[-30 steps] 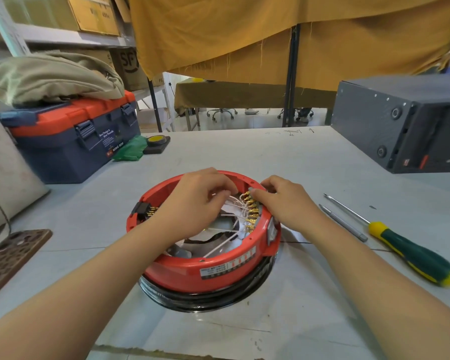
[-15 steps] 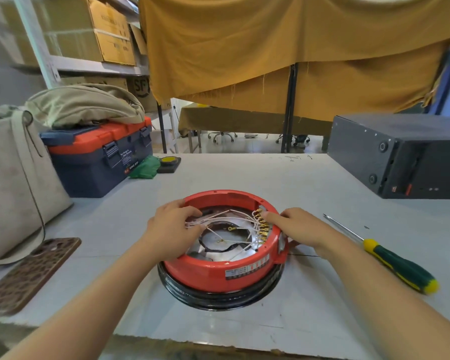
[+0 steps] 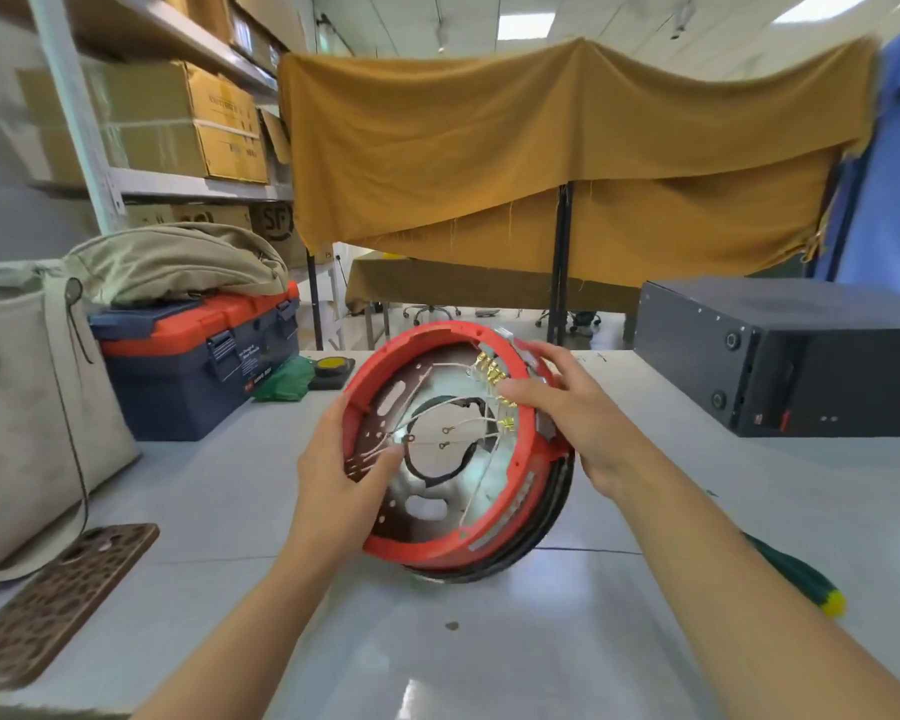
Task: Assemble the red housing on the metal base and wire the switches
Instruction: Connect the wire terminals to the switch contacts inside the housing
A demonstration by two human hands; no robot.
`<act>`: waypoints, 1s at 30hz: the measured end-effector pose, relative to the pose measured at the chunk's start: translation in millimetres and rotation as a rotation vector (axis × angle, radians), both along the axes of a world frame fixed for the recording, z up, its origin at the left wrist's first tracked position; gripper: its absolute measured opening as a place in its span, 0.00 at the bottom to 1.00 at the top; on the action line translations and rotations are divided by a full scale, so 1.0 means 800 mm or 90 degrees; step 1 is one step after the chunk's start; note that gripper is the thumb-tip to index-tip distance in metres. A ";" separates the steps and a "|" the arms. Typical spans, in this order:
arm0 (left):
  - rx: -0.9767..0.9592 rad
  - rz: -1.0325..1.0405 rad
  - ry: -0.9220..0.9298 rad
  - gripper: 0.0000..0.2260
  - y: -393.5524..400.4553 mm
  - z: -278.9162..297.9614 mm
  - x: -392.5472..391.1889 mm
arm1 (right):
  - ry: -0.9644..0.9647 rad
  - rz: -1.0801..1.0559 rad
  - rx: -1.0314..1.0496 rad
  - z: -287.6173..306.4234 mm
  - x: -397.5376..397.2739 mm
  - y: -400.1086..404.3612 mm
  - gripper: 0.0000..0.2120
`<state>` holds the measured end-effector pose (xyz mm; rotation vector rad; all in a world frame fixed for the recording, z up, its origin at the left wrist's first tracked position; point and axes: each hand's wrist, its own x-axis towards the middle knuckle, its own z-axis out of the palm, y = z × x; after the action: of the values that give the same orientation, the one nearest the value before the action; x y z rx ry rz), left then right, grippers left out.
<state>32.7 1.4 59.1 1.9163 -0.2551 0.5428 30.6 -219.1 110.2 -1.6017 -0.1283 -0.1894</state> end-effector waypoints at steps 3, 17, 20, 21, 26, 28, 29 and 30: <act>-0.090 -0.072 0.093 0.27 -0.005 0.001 0.000 | -0.112 -0.066 -0.136 0.027 0.001 0.004 0.37; -0.225 -0.166 0.282 0.25 -0.010 0.045 0.022 | -0.408 -0.034 -0.745 0.028 -0.004 0.016 0.45; -0.206 -0.160 0.348 0.27 -0.006 0.037 0.027 | -0.420 -0.023 -0.825 0.014 -0.005 0.013 0.45; -0.200 -0.169 0.370 0.26 -0.004 0.033 0.028 | -0.420 -0.020 -0.854 0.009 -0.005 0.012 0.45; -0.217 -0.198 0.476 0.33 -0.011 0.019 0.032 | -0.442 -0.010 -0.924 -0.010 -0.006 0.013 0.41; -0.229 -0.197 0.487 0.30 -0.018 0.017 0.033 | -0.420 0.002 -0.904 -0.014 -0.005 0.018 0.38; -0.229 -0.201 0.487 0.29 -0.022 0.015 0.034 | -0.403 0.015 -0.882 -0.016 -0.005 0.020 0.35; -0.228 -0.209 0.486 0.27 -0.024 0.013 0.034 | -0.391 0.028 -0.851 -0.018 -0.005 0.021 0.32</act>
<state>60.0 -17.8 69.5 1.5569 0.0307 -0.3532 26.2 -202.7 96.2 -2.8043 -0.9136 -0.6493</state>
